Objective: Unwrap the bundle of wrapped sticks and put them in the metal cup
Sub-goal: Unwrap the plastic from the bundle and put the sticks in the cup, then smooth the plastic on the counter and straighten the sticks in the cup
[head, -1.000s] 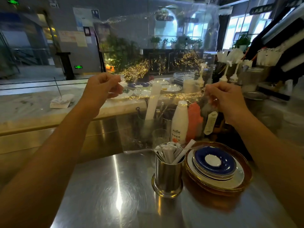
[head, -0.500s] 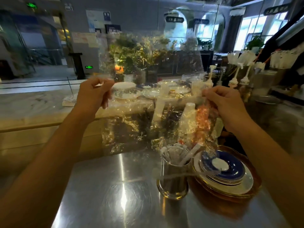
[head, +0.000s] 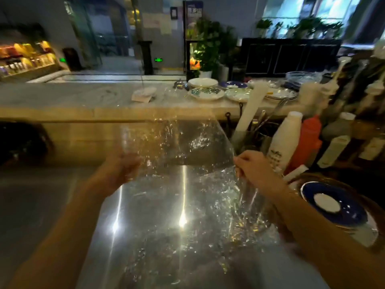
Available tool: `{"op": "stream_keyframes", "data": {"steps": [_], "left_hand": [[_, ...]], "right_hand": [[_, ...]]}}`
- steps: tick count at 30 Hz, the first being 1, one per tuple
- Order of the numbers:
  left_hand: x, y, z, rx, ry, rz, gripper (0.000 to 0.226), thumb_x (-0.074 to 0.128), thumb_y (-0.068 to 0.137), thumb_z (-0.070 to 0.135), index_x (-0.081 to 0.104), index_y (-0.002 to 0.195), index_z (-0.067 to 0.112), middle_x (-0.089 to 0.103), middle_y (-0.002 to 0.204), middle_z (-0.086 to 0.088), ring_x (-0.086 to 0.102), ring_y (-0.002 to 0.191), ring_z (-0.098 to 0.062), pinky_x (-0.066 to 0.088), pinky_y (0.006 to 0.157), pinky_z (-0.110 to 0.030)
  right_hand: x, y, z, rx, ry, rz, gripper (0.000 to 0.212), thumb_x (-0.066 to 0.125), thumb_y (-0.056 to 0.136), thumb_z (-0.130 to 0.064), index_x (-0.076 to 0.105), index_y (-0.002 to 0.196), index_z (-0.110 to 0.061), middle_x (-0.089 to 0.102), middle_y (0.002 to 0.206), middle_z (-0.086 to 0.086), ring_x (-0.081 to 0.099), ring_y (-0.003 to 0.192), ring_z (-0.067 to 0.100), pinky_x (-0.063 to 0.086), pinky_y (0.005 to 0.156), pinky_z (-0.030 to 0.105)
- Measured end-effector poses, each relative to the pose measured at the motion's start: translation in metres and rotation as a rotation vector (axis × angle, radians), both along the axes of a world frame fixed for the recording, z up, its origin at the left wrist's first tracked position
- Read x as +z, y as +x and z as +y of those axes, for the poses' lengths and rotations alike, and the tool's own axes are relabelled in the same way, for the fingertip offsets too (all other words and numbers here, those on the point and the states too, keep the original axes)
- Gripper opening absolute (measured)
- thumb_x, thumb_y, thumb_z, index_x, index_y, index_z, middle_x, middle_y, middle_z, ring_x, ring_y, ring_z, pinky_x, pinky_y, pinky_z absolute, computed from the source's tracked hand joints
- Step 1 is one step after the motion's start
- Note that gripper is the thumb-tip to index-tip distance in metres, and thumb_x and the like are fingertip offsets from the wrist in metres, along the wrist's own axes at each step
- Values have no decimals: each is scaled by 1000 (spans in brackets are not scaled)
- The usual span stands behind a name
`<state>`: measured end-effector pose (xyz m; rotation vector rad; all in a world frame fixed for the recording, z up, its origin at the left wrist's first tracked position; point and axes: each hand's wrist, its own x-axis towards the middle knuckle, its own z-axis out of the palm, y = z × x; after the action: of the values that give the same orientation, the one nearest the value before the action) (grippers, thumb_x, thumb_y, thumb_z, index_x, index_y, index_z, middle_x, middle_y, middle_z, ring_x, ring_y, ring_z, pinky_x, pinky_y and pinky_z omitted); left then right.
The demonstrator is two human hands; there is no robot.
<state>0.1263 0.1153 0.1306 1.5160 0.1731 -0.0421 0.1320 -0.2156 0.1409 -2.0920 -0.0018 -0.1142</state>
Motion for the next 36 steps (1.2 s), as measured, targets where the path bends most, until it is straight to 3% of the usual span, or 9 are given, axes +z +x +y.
{"op": "stream_keyframes", "data": {"steps": [3, 6, 12, 15, 21, 26, 29, 33, 36], "left_hand": [[-30, -20, 16, 115, -37, 63, 8, 64, 74, 6, 63, 79, 12, 61, 55, 2, 54, 41, -6, 44, 39, -15], [-57, -38, 30, 202, -67, 155, 9, 56, 86, 5, 58, 86, 14, 70, 58, 3, 65, 50, -11, 52, 45, -21], [-97, -80, 25, 239, 54, 360, 20, 57, 79, -12, 53, 87, 6, 62, 74, -18, 59, 67, -28, 50, 68, -38], [-114, -88, 14, 349, 154, 383, 26, 63, 70, -16, 56, 89, 0, 58, 67, -19, 56, 58, -28, 50, 58, -31], [-135, -88, 9, 447, 285, 285, 32, 61, 75, -10, 50, 102, 3, 61, 69, -15, 54, 50, -22, 45, 41, -26], [-143, -82, 6, 426, 562, 258, 33, 64, 81, 6, 52, 112, 4, 60, 93, -10, 57, 72, -19, 44, 62, -27], [-140, -77, -5, 354, 728, 204, 30, 62, 82, 12, 55, 111, 7, 54, 118, -16, 55, 94, -23, 39, 80, -30], [-121, -66, -30, 304, 966, 5, 30, 66, 79, 11, 60, 108, 6, 53, 124, -20, 48, 113, -32, 35, 97, -40], [-97, -56, -58, 168, 949, -119, 32, 62, 83, 16, 57, 114, 8, 55, 126, -15, 48, 117, -29, 35, 99, -39]], "right_hand": [[-36, 1, 25, 13, -69, 60, 25, 49, 91, -17, 55, 68, -9, 51, 54, 3, 46, 43, 10, 33, 34, 14], [-75, -1, 42, 3, 15, 162, 30, 46, 91, -10, 49, 62, -11, 47, 51, 5, 43, 35, 9, 30, 28, 13], [-136, -14, 51, 32, -9, 374, 33, 45, 90, -4, 49, 58, -9, 46, 52, 8, 42, 41, 14, 35, 46, 27], [-149, -21, 52, 20, -42, 407, 29, 45, 91, -9, 52, 62, -8, 49, 50, 6, 44, 40, 16, 35, 43, 26], [-151, -26, 55, 76, -152, 392, 17, 45, 93, -16, 57, 84, -8, 63, 71, 10, 60, 63, 23, 50, 64, 37], [-151, -26, 53, 100, -268, 385, 11, 47, 92, -21, 52, 92, -11, 61, 81, 8, 58, 74, 22, 50, 74, 40], [-147, -28, 50, 160, -297, 364, 7, 49, 89, -22, 46, 94, -18, 57, 87, 3, 56, 77, 19, 46, 68, 31], [-136, -33, 43, 188, -331, 250, 14, 52, 89, -23, 51, 102, -17, 49, 99, -2, 52, 83, 16, 40, 69, 25], [-115, -36, 33, 167, -359, 128, 11, 53, 89, -24, 53, 99, -19, 47, 96, -5, 49, 77, 9, 36, 64, 19]]}}
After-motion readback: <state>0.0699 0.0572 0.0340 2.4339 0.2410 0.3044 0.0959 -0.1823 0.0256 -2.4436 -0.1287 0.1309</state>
